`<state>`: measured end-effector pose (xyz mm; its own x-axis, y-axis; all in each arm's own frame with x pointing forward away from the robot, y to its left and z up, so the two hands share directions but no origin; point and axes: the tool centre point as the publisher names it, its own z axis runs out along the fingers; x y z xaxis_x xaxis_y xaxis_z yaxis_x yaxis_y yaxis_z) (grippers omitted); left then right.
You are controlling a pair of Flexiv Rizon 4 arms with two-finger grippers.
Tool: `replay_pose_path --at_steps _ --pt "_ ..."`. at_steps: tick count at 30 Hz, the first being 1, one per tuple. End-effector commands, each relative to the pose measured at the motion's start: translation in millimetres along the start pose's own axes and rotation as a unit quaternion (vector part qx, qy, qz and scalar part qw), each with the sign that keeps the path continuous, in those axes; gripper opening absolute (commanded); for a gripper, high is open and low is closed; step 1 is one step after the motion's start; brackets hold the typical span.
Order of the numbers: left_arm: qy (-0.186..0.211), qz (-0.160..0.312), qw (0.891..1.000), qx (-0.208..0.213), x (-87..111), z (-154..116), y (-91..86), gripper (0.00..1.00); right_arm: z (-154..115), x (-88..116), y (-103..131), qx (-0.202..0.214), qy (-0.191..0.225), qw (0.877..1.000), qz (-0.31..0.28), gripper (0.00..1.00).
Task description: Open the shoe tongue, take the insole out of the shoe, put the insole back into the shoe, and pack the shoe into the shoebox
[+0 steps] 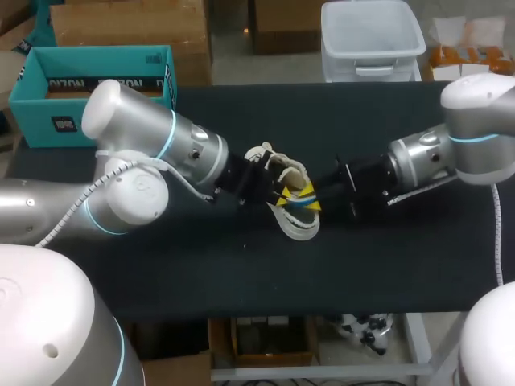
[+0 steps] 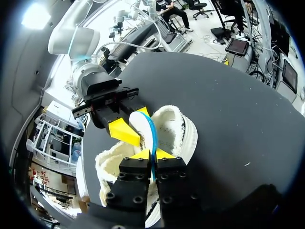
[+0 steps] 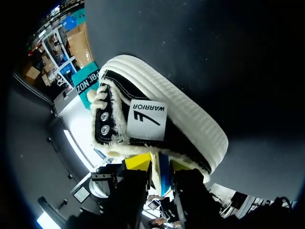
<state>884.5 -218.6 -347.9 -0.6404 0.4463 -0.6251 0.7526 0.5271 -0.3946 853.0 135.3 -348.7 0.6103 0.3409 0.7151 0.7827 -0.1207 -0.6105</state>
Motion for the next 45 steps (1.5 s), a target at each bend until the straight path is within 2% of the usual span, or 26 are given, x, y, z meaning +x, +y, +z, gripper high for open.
replay_pose_path --at_steps 1,6,8,12,13,15,16,25,31,39,40,41,42,45 --pt "-0.002 0.001 1.000 0.000 0.7 4 -1.9 0.00 -6 0 -23 -0.056 -0.005 0.998 0.004 0.25" --pt "-0.001 0.000 1.000 0.000 0.4 6 -1.9 0.00 -9 -3 -24 -0.066 -0.005 0.998 0.011 0.17" --pt "-0.001 -0.001 1.000 0.000 0.3 6 -2.0 0.00 -9 -4 -21 -0.066 -0.004 0.998 0.013 0.00" --pt "0.001 -0.006 1.000 0.010 1.5 1 -3.3 0.00 -7 -4 -13 -0.063 -0.012 0.998 0.020 0.00" --pt "0.002 -0.006 1.000 0.011 2.3 -1 -4.3 0.23 -7 -4 -12 -0.063 -0.013 0.998 0.020 0.00" --pt "0.005 -0.008 1.000 0.022 3.6 -7 -7.1 0.88 -7 -5 -9 -0.067 -0.022 0.997 0.026 0.00" --pt "0.004 -0.008 1.000 0.021 3.8 -10 -8.2 1.00 -6 -5 -8 -0.065 -0.023 0.997 0.026 0.00" --pt "0.009 -0.024 0.999 0.033 -1.2 -42 -13.4 1.00 -2 -11 4 -0.082 -0.066 0.994 0.042 0.00" --pt "0.030 -0.048 0.997 0.045 -1.3 -61 -20.5 1.00 3 -21 6 -0.088 -0.085 0.991 0.056 0.00" --pt "0.060 -0.073 0.995 0.039 -2.6 -78 -26.1 1.00 5 -34 3 -0.098 -0.103 0.987 0.076 0.00" --pt "0.060 -0.074 0.995 0.040 -2.7 -81 -27.0 1.00 5 -35 2 -0.103 -0.105 0.986 0.079 0.02" --pt "0.062 -0.077 0.994 0.037 -3.1 -83 -27.4 1.00 4 -35 1 -0.103 -0.105 0.986 0.079 0.22" --pt "0.062 -0.078 0.994 0.036 -3.1 -85 -27.8 1.00 3 -35 -2 -0.107 -0.106 0.985 0.079 0.36" --pt "0.071 -0.089 0.993 0.033 -2.6 -90 -28.8 1.00 0 -35 -13 -0.120 -0.113 0.983 0.081 0.42"
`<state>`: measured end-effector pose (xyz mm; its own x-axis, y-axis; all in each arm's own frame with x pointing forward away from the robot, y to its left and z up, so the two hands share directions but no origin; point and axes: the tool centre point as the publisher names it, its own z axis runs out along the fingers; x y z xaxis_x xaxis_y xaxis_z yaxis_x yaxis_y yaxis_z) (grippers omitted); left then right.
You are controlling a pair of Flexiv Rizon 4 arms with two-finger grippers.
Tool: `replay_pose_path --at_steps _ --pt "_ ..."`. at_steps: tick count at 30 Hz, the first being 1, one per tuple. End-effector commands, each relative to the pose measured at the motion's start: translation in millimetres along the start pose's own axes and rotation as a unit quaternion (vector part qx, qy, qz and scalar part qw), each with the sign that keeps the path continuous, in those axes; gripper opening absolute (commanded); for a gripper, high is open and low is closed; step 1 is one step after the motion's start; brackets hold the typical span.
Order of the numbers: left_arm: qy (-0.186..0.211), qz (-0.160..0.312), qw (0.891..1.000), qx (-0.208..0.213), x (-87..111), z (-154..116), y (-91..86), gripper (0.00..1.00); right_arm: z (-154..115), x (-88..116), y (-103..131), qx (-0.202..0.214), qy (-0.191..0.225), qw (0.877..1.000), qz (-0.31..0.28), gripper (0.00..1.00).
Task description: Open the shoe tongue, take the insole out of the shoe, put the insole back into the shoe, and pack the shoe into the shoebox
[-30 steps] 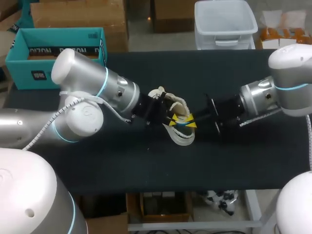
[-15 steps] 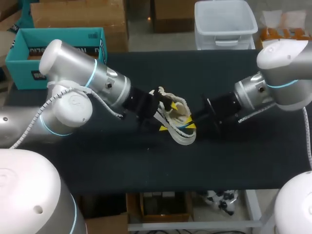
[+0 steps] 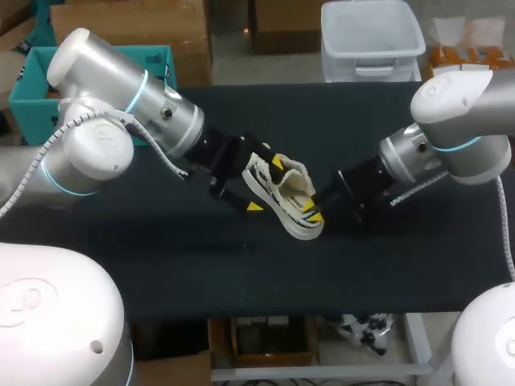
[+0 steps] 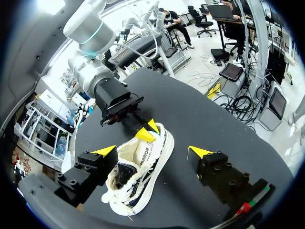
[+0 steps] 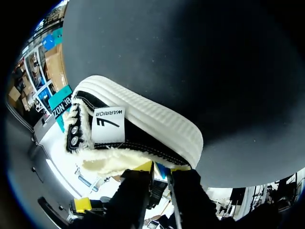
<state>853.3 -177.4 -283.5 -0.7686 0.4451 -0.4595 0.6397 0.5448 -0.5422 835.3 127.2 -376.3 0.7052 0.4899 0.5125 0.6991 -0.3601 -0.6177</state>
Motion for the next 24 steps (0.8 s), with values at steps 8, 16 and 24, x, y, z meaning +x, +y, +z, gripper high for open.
replay_pose_path --at_steps 8,16,24 --pt "0.049 -0.062 0.996 -0.040 9.1 -25 -4.1 1.00 -25 -4 -42 -0.053 -0.034 0.998 -0.003 0.44" --pt "0.123 -0.158 0.960 -0.198 23.1 -44 3.9 1.00 -40 12 -38 -0.054 -0.068 0.995 -0.058 0.42" --pt "0.123 -0.158 0.960 -0.198 23.1 -44 3.9 1.00 -25 27 -8 -0.020 -0.118 0.986 -0.118 0.00"
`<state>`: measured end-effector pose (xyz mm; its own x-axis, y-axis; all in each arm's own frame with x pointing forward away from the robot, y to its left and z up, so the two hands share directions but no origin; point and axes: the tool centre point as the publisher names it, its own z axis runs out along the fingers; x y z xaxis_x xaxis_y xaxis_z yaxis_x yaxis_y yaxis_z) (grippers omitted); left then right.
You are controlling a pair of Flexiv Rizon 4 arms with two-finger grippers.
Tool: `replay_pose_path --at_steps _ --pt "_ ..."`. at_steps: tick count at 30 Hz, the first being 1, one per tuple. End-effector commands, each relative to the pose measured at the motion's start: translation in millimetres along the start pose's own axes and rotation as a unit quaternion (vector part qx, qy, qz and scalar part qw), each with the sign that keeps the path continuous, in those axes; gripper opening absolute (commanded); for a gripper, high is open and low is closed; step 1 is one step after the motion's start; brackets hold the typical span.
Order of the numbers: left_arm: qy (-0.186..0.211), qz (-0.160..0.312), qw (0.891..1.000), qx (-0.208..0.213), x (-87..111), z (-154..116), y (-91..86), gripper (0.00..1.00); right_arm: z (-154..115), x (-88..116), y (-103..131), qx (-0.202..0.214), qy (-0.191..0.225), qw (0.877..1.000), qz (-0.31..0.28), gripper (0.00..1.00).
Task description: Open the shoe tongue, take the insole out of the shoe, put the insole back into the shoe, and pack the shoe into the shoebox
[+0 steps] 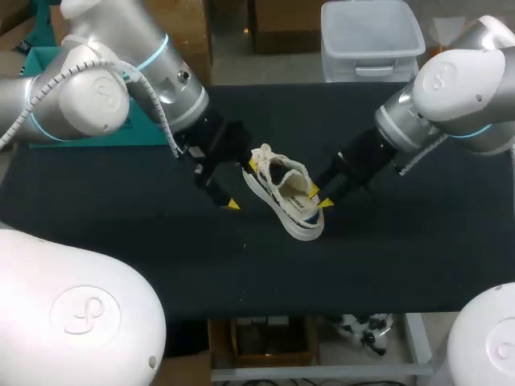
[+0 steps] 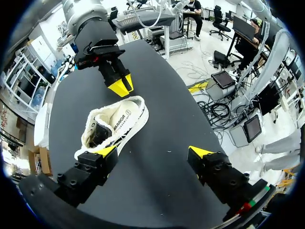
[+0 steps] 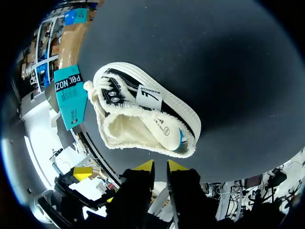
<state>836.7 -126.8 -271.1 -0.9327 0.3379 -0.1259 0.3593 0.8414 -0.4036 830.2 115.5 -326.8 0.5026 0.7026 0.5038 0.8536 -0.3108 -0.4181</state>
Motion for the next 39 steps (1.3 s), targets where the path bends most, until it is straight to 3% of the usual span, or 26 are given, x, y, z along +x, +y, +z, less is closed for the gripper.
replay_pose_path --at_steps 1,4,8,12,14,18,23,29,34,39 --pt "0.008 -0.001 0.998 -0.059 -4.0 -2 -7.9 1.00 15 8 25 0.046 -0.021 0.999 -0.013 0.00" --pt "0.008 -0.001 0.998 -0.059 -4.0 -2 -7.9 1.00 23 9 32 0.054 -0.032 0.998 -0.027 0.00" --pt "0.017 -0.106 0.994 -0.031 -10.7 -4 4.7 1.00 33 9 37 0.054 -0.041 0.997 -0.034 0.00" --pt "0.019 -0.143 0.989 -0.020 -6.8 -8 20.9 1.00 39 4 39 0.044 -0.054 0.997 -0.026 0.00" --pt "0.024 -0.183 0.983 -0.025 -8.3 -12 30.7 1.00 42 1 40 0.034 -0.064 0.997 -0.019 0.00" --pt "0.035 -0.218 0.975 -0.028 -8.4 -17 44.6 1.00 45 -4 40 0.016 -0.070 0.997 -0.016 0.00" --pt "0.051 -0.266 0.962 -0.030 -5.5 -21 52.2 1.00 52 -12 39 -0.012 -0.079 0.997 -0.019 0.00" --pt "0.069 -0.303 0.950 -0.042 -4.7 -22 57.0 1.00 66 -19 43 -0.041 -0.092 0.994 -0.033 0.00" --pt "0.066 -0.309 0.947 -0.050 -3.5 -14 60.7 1.00 76 -28 51 -0.049 -0.097 0.993 -0.036 0.00" --pt "0.072 -0.321 0.943 -0.054 -4.8 1 56.1 1.00 61 -27 45 -0.055 -0.080 0.994 -0.049 0.00"
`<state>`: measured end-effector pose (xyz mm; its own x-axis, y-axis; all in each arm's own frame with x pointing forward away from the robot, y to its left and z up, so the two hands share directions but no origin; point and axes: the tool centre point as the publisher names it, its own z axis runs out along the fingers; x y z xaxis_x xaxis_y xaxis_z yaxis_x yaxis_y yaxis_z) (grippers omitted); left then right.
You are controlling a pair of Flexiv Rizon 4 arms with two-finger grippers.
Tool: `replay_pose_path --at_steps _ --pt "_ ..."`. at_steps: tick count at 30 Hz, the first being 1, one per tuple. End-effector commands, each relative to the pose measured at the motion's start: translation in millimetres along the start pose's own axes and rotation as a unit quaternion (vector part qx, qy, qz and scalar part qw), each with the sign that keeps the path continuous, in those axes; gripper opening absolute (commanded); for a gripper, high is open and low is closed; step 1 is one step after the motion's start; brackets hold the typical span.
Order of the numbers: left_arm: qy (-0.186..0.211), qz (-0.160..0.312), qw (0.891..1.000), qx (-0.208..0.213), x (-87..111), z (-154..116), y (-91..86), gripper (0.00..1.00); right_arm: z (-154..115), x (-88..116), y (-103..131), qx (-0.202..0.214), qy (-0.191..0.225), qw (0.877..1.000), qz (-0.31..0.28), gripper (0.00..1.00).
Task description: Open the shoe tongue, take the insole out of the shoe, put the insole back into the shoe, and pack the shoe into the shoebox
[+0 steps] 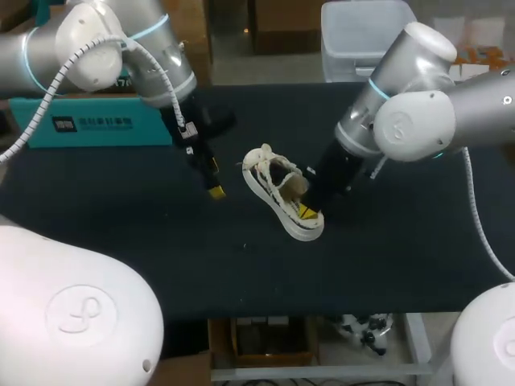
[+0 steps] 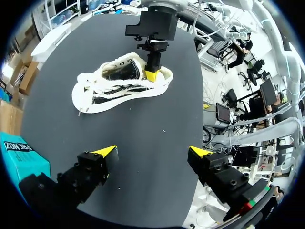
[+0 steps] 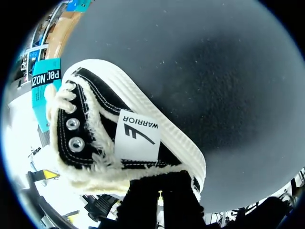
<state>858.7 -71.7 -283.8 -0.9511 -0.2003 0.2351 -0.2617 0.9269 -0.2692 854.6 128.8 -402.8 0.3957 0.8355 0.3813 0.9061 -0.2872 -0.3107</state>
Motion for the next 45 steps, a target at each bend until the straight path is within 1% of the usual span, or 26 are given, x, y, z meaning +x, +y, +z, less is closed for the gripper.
replay_pose_path --at_steps 1,5,6,9,13,17,18,19,20,21,33,34,35,36,37,38,39,40,41,42,43,44,45 --pt "0.002 -0.004 1.000 -0.005 -3.1 13 -8.0 1.00 -7 -9 -7 -0.016 0.017 1.000 -0.003 0.00" --pt "0.004 -0.016 1.000 -0.006 -3.5 6 -15.2 1.00 -42 -4 -22 -0.012 0.032 0.999 -0.027 0.00" --pt "0.003 -0.020 1.000 -0.006 -3.0 3 -16.7 1.00 -52 -2 -25 -0.017 0.028 0.999 -0.029 0.00" --pt "-0.004 -0.043 0.999 -0.011 -1.2 -5 -21.3 1.00 -78 2 -30 -0.011 0.023 0.998 -0.052 0.00" --pt "-0.012 -0.072 0.997 -0.010 9.1 -14 -24.3 1.00 -104 3 -27 -0.001 0.003 0.996 -0.087 0.00" --pt "-0.028 -0.115 0.993 -0.029 21.0 -14 -26.5 1.00 -122 -4 -20 0.003 -0.015 0.992 -0.124 0.00" --pt "-0.029 -0.131 0.991 -0.031 24.4 -13 -27.0 1.00 -125 -6 -18 0.006 -0.020 0.990 -0.137 0.00" --pt "-0.028 -0.160 0.986 -0.032 26.1 -13 -26.5 1.00 -128 -8 -17 0.012 -0.025 0.988 -0.149 0.00" --pt "-0.037 -0.210 0.976 -0.037 27.2 -11 -26.6 1.00 -130 -11 -14 0.024 -0.033 0.987 -0.154 0.45" --pt "-0.068 -0.256 0.963 -0.048 28.0 -10 -25.5 1.00 -130 -11 -14 0.024 -0.033 0.987 -0.154 1.00" --pt "-0.068 -0.256 0.963 -0.048 28.0 -10 -25.5 1.00 -130 -11 -14 0.024 -0.033 0.987 -0.154 1.00" --pt "-0.068 -0.256 0.963 -0.048 28.0 -10 -25.5 1.00 -130 -12 -11 0.030 -0.036 0.979 -0.201 1.00" --pt "-0.054 -0.264 0.962 -0.043 27.9 -7 -29.1 1.00 -131 -17 -8 0.027 -0.023 0.975 -0.221 1.00" --pt "-0.048 -0.290 0.955 -0.040 26.4 -3 -32.3 1.00 -132 -22 -6 0.021 -0.023 0.976 -0.215 1.00" --pt "-0.041 -0.311 0.949 -0.042 25.1 2 -36.2 1.00 -132 -26 -5 0.019 -0.027 0.971 -0.238 1.00" --pt "-0.045 -0.327 0.943 -0.043 25.1 8 -38.4 1.00 -133 -30 -5 0.013 -0.023 0.966 -0.256 1.00" --pt "-0.044 -0.354 0.933 -0.044 24.4 14 -41.9 1.00 -133 -35 -4 0.003 -0.030 0.966 -0.257 1.00" --pt "-0.047 -0.363 0.930 -0.042 24.6 19 -43.4 1.00 -133 -38 -3 0.002 -0.033 0.962 -0.270 1.00" --pt "-0.043 -0.375 0.925 -0.042 25.9 22 -44.7 1.00 -134 -43 -2 -0.001 -0.034 0.959 -0.283 1.00" --pt "-0.050 -0.402 0.913 -0.038 27.1 26 -46.8 1.00 -135 -45 -1 -0.005 -0.041 0.956 -0.289 1.00" --pt "-0.054 -0.407 0.911 -0.036 28.4 28 -48.2 1.00 -135 -46 0 -0.004 -0.046 0.952 -0.304 1.00" --pt "-0.053 -0.425 0.903 -0.032 30.0 30 -49.4 1.00 -135 -48 0 -0.006 -0.052 0.949 -0.312 1.00" --pt "-0.077 -0.450 0.889 -0.031 30.7 34 -53.5 1.00 -136 -50 2 -0.007 -0.063 0.943 -0.326 1.00"
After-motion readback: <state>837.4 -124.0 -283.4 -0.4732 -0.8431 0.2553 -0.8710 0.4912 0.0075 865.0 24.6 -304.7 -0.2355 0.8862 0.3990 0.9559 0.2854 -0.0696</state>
